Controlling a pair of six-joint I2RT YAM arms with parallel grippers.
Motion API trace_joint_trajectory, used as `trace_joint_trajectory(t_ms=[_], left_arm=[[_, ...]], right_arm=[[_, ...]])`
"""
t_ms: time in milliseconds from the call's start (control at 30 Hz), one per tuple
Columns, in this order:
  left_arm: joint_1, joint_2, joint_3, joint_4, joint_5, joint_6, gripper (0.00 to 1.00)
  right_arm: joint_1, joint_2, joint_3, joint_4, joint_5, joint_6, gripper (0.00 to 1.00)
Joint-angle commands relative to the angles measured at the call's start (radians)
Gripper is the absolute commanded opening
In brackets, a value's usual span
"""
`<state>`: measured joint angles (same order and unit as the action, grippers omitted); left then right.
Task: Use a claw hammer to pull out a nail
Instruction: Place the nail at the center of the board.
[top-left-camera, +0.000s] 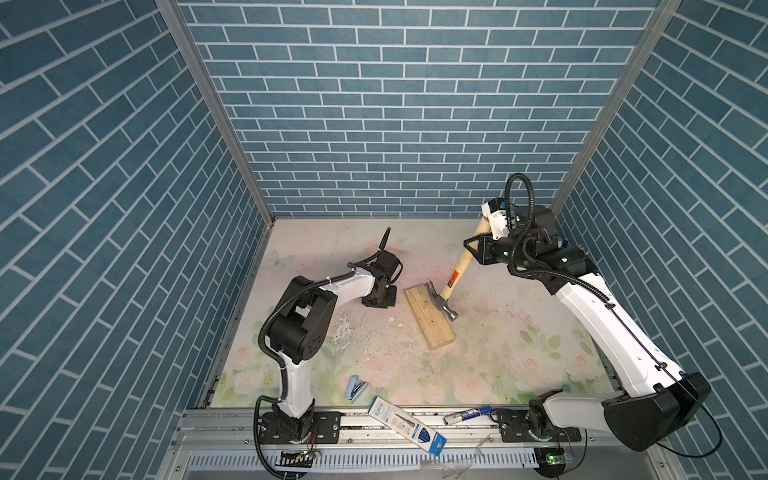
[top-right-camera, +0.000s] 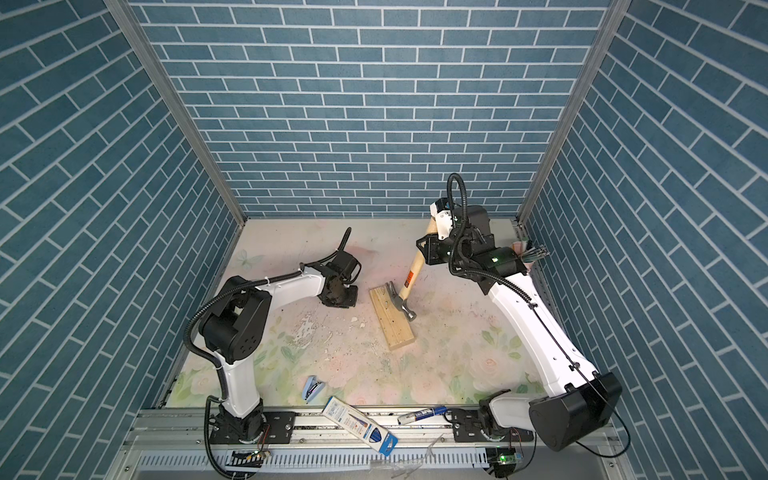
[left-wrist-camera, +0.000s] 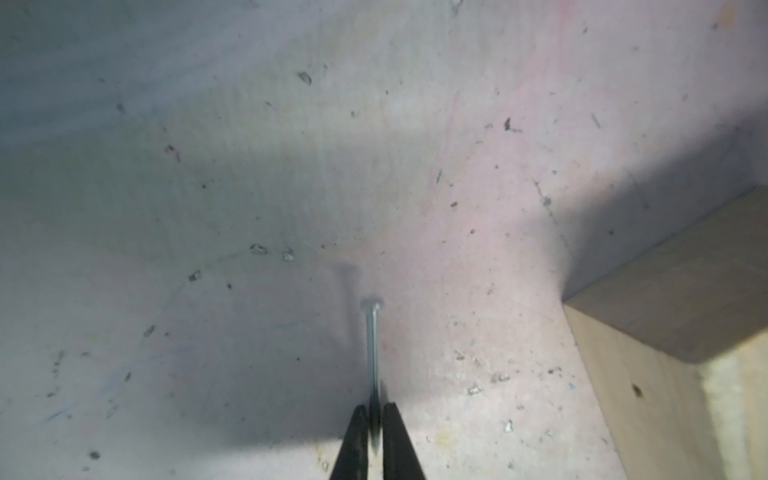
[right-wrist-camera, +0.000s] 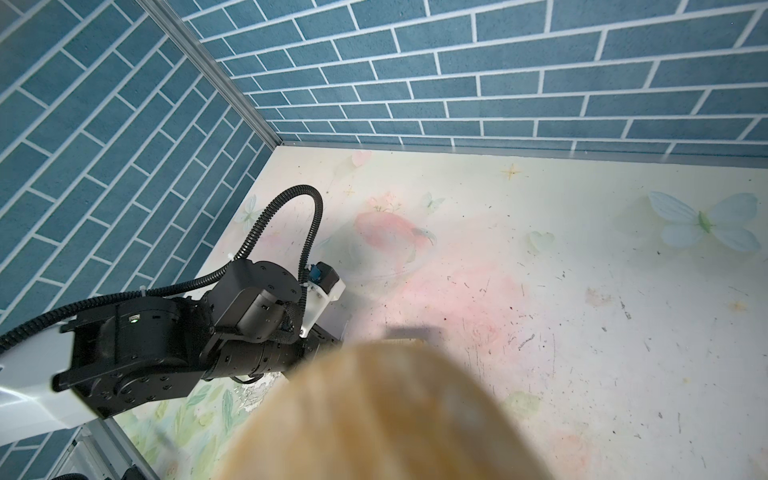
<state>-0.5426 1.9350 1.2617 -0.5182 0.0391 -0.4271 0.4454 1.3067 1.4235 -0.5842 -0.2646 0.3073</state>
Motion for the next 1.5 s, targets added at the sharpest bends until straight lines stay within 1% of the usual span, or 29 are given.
trace_joint_trajectory(t_ms=[0,100,467,700,867,933,1033,1167,1233,1367,1467], left_arm=[[0.009,0.019,0.011,-0.023,-0.011,-0.024,0.15],[0.008,0.018,0.008,-0.02,-0.006,-0.028,0.17],[0.01,-0.013,0.003,-0.008,0.026,-0.044,0.17],[0.01,-0.054,0.014,-0.021,0.03,-0.045,0.21],[0.009,-0.086,0.028,-0.034,0.031,-0.043,0.25],[0.009,-0.098,0.032,-0.037,0.038,-0.045,0.25],[0.009,-0.115,0.032,-0.03,0.066,-0.055,0.26],[0.004,-0.14,0.009,0.013,0.145,-0.081,0.26],[-0.004,-0.155,-0.006,0.034,0.18,-0.098,0.29],[-0.03,-0.184,-0.042,0.062,0.234,-0.127,0.4],[-0.044,-0.205,-0.084,0.094,0.26,-0.152,0.45]], right_arm=[[0.007,-0.06,0.011,0.08,-0.016,0.031,0.0],[0.007,-0.061,0.008,0.08,-0.016,0.03,0.0],[0.006,-0.071,0.006,0.075,-0.011,0.03,0.0],[0.009,-0.078,0.006,0.061,0.0,0.012,0.0],[0.021,-0.084,0.01,0.038,0.027,-0.021,0.0],[0.027,-0.086,0.013,0.025,0.035,-0.036,0.0],[0.045,-0.086,0.023,-0.003,0.062,-0.063,0.0],[0.072,-0.087,0.03,-0.035,0.106,-0.092,0.0],[0.082,-0.089,0.03,-0.047,0.124,-0.104,0.0],[0.093,-0.093,0.03,-0.063,0.142,-0.112,0.0],[0.104,-0.098,0.031,-0.075,0.139,-0.119,0.0]])
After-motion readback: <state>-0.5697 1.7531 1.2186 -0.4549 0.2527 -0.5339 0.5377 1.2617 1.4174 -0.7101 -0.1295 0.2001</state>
